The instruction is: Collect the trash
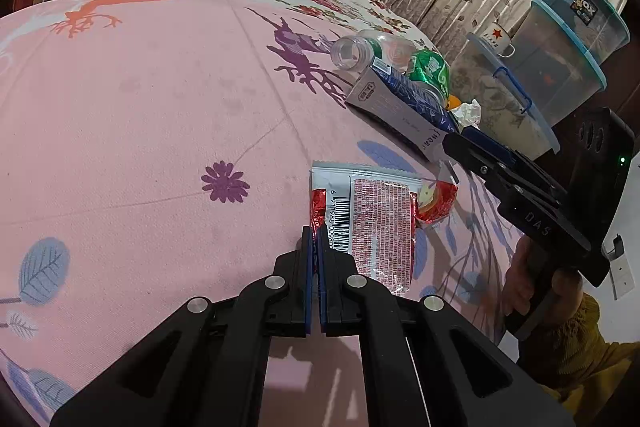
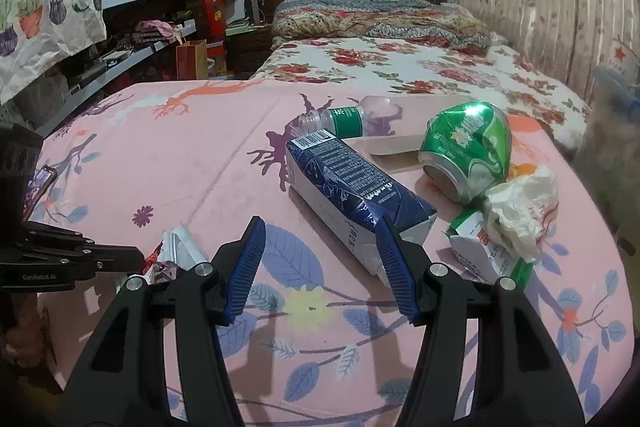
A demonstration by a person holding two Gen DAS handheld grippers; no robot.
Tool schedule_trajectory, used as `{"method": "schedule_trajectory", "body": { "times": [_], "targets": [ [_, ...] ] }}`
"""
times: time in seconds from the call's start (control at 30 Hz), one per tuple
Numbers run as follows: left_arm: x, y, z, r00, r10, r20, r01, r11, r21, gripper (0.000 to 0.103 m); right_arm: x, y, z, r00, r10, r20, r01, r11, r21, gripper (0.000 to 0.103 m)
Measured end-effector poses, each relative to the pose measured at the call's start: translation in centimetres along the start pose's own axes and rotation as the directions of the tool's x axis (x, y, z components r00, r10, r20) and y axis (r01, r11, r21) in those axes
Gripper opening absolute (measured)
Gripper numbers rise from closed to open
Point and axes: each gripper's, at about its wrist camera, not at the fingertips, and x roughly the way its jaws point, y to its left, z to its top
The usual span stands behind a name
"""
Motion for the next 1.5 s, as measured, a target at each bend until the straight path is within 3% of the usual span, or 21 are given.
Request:
{"method": "schedule_trajectory", "body": {
  "times": [0.27, 0.4, 0.57, 0.77, 0.87, 0.97, 1.1, 1.13, 1.17, 1.23, 1.33, 1.43, 1.5],
  "targets": [
    [-0.9, 0.4, -0.1, 1.0, -0.014, 0.026, 0.014, 1.0, -0.013, 0.002, -0.8, -1.1, 0.1, 1.0, -0.027, 0.006, 0.027, 1.0, 0.016, 0.06],
    [-1.7, 0.5, -0.2, 0.999, -0.046, 0.028, 0.047, 0.999, -0.028, 0.002, -1.2, -2.4, -0.5, 0.999, -0.033, 0.0, 0.033, 0.999, 0.039, 0.07],
    [-3.2, 0.5, -0.2, 0.996, -0.067, 0.053, 0.069, 0.996, -0.05, 0.002, -0.7, -3.5, -0.8, 0.999, -0.038, -0.02, 0.04, 0.997, 0.07, 0.075],
    [-5.9, 1.9, 0.7, 0.992, -0.008, 0.128, 0.019, 0.996, -0.088, 0.002, 2.1, -4.9, 0.3, 0.998, 0.008, -0.062, 0.0, 0.993, 0.119, 0.082],
    [-6.0, 2.9, 0.9, 0.991, 0.046, 0.123, -0.03, 0.992, -0.125, 0.002, 3.1, -4.4, 0.6, 0.99, 0.103, -0.098, -0.086, 0.983, 0.163, 0.081],
    [-5.9, 3.4, 0.7, 0.989, 0.092, 0.116, -0.075, 0.987, -0.14, 0.002, 2.0, -1.1, 0.1, 0.968, 0.227, -0.112, -0.219, 0.973, 0.075, 0.08],
    [-5.4, 4.3, 0.4, 0.986, 0.138, 0.097, -0.121, 0.979, -0.163, 0.003, -0.3, 2.0, -0.4, 0.985, 0.155, -0.072, -0.161, 0.983, -0.09, 0.08],
    [-5.2, 4.5, 0.5, 0.985, 0.147, 0.088, -0.13, 0.977, -0.171, 0.011, -0.8, 2.0, -0.3, 0.992, 0.121, -0.044, -0.125, 0.987, -0.104, 0.08],
    [-5.0, 4.7, 0.5, 0.984, 0.162, 0.078, -0.146, 0.972, -0.183, 0.032, -1.0, 1.9, 0.0, 0.995, 0.098, -0.022, -0.1, 0.989, -0.106, 0.08],
    [-5.1, 5.1, 0.4, 0.98, 0.179, 0.088, -0.158, 0.965, -0.207, 0.06, -1.2, 1.4, 0.6, 0.998, 0.066, 0.009, -0.065, 0.994, -0.088, 0.082],
    [-5.8, 5.0, 0.3, 0.975, 0.194, 0.109, -0.17, 0.965, -0.198, 0.06, -0.5, 0.6, 1.6, 0.998, 0.058, 0.01, -0.057, 0.997, -0.046, 0.087],
    [-6.4, 4.9, 0.0, 0.972, 0.203, 0.117, -0.176, 0.963, -0.204, 0.078, 1.1, 0.2, 2.2, 0.998, 0.061, -0.01, -0.061, 0.998, -0.024, 0.091],
    [-6.6, 4.8, 0.0, 0.975, 0.189, 0.117, -0.162, 0.964, -0.213, 0.081, 2.8, 0.5, 2.3, 0.998, 0.057, -0.035, -0.058, 0.998, -0.033, 0.092]
  ]
}}
